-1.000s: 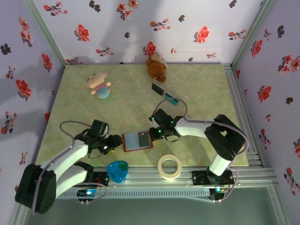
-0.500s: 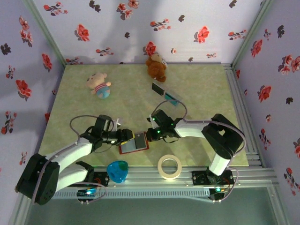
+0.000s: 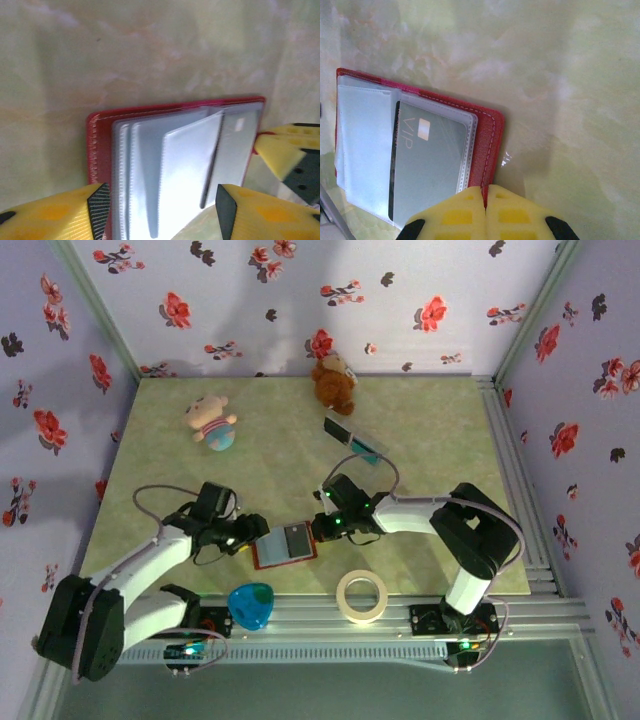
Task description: Put the credit cards into the card holder
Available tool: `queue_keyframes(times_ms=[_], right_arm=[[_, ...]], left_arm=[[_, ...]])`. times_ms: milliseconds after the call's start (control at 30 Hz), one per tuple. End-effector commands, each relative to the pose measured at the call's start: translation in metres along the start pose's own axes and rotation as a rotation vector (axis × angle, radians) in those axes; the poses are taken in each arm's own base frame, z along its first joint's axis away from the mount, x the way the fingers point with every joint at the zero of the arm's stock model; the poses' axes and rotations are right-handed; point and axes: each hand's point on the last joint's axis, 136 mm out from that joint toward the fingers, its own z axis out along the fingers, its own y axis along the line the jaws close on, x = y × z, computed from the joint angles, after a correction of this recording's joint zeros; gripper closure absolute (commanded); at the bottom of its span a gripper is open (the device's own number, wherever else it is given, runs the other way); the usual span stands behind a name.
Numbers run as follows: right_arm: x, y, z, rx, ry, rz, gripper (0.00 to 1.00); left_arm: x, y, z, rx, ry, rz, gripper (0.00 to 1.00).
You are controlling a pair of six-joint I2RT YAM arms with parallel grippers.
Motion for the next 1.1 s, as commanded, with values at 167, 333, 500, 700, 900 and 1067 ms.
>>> queue_keyframes(times_ms=[167, 333, 500, 700, 900, 1067], right_arm=[[0.013, -0.009, 0.002, 0.014, 0.037, 0.006, 1.00], [0.014, -0.007, 0.006, -0.014, 0.046, 0.017, 1.00], [0.011, -0.003, 0.009, -0.051, 0.025, 0.036, 1.00], [0.010, -0.004, 0.011, -0.064, 0.020, 0.043, 1.00], [0.010, -0.008, 0.007, -0.056, 0.021, 0.046, 1.00], [0.010, -0.014, 0.004, -0.045, 0.016, 0.049, 1.00]], left_arm=[[0.001, 0.006, 0.022, -0.025, 0.068, 0.014, 0.39], [0.000, -0.013, 0.022, 0.054, 0.066, 0.028, 0.42], [-0.002, -0.052, 0.014, 0.193, 0.050, 0.045, 0.46], [0.001, -0.079, 0.016, 0.262, 0.069, 0.076, 0.47], [0.000, -0.093, 0.012, 0.208, 0.044, 0.123, 0.47], [0.001, -0.107, 0.012, 0.180, 0.031, 0.177, 0.45]])
